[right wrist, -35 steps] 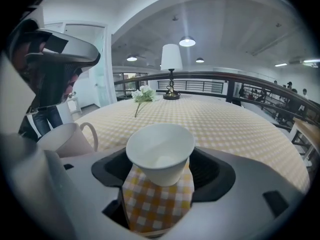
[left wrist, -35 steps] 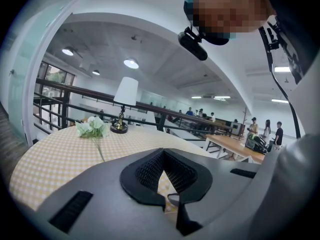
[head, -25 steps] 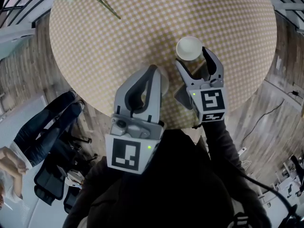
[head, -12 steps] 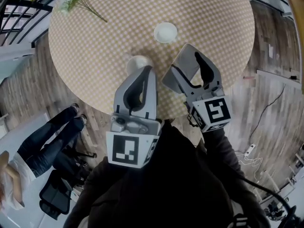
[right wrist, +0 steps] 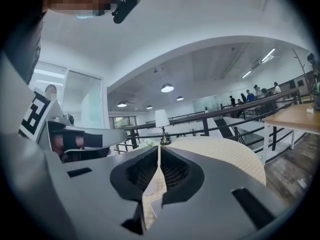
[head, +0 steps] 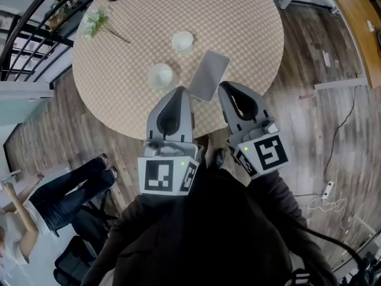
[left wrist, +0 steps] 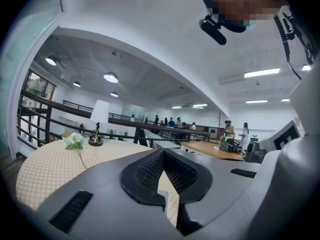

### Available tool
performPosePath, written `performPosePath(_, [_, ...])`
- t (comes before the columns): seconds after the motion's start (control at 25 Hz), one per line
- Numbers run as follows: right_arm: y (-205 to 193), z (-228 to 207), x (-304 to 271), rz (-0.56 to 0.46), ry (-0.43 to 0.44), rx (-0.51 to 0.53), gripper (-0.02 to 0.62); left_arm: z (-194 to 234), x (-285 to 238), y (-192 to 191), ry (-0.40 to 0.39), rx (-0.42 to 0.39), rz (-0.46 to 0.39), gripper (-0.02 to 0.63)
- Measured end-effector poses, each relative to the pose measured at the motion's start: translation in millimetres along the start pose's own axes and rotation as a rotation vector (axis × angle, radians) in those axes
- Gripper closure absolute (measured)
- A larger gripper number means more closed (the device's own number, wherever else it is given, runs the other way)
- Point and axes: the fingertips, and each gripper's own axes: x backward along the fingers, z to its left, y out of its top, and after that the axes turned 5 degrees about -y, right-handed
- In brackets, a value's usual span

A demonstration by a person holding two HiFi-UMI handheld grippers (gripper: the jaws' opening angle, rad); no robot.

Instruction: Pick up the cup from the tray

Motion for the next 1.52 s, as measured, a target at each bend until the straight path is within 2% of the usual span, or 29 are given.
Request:
performPosePath(0.28, [34,10,52,-0.091,-0.041,-0.009,0.578,-32,26,19,-0.004,-0.052,-0.046,0.6])
performPosePath(0.64, [49,8,99,-0.146,-0.089,0.035,0.588,-70,43,24,-0.049,-0.078,-0.084,0.6])
performPosePath(1.52, [57,8,101,-0.169,-0.086,0.036,0.588,-76,43,33,-0.054,-0.105,-0.093,0.6])
